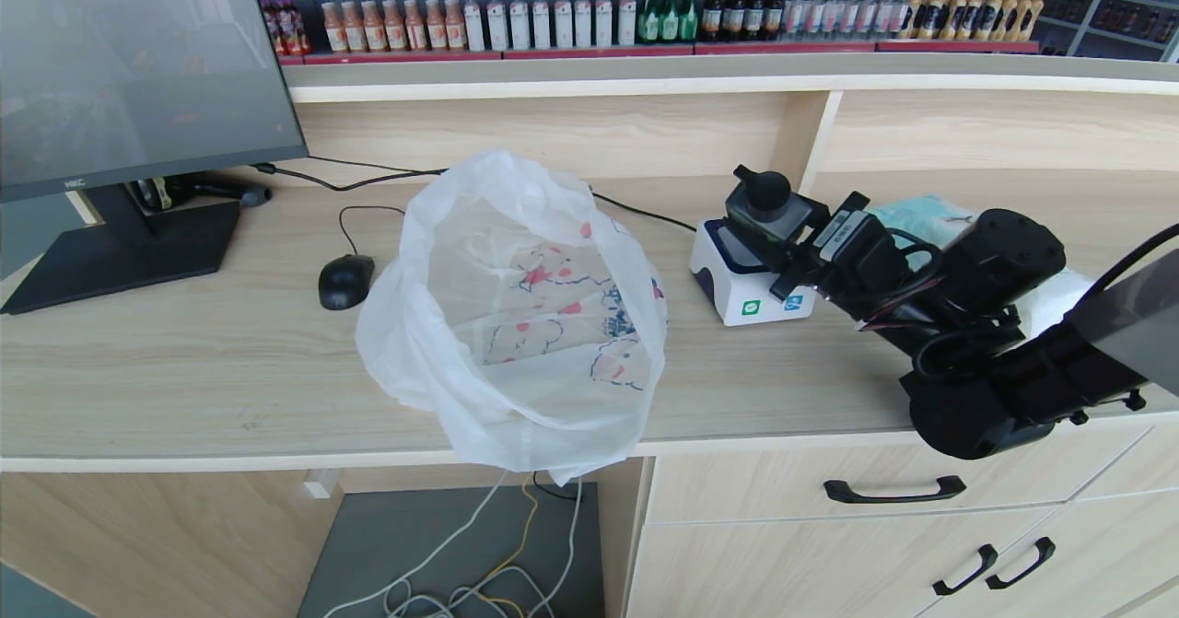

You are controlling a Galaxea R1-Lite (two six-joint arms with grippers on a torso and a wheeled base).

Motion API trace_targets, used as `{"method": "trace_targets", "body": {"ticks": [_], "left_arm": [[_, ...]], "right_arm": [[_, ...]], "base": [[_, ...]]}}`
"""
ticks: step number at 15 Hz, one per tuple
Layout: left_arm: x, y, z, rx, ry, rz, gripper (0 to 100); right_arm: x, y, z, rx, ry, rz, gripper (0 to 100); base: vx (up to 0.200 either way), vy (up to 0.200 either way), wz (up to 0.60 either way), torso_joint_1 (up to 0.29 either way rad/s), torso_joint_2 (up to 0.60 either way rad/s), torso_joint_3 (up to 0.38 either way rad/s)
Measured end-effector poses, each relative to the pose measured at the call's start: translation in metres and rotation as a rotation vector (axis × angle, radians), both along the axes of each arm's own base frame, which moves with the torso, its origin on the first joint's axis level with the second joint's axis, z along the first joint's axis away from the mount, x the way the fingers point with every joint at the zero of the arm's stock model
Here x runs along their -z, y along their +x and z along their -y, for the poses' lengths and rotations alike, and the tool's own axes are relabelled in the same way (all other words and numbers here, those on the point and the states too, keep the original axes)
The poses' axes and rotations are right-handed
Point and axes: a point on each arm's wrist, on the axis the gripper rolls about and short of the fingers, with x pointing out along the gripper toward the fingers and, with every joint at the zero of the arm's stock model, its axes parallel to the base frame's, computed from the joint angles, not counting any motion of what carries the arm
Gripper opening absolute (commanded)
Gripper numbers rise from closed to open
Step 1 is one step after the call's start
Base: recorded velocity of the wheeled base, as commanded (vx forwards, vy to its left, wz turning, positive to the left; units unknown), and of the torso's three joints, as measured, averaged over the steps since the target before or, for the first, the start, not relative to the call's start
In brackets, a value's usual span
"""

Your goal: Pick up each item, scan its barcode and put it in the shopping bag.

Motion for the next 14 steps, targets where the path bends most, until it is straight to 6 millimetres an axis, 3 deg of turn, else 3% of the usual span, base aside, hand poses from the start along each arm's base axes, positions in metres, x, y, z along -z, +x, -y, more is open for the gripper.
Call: {"method": "trace_targets", "body": {"ticks": [6,14], "left_arm": [[0.0,0.0,0.0,0.0,0.0,0.0,100],[0.0,0.0,0.0,0.0,0.0,0.0,100]], "right_arm": [[-0.021,-0.009,0.003,0.0,0.066,0.008,0],[-0.063,-0.05,0.01,-0.015,0.339,-0.09,0]], "base": [[0.0,0.0,0.0,0.0,0.0,0.0],[0.0,0.0,0.0,0.0,0.0,0.0]]}}
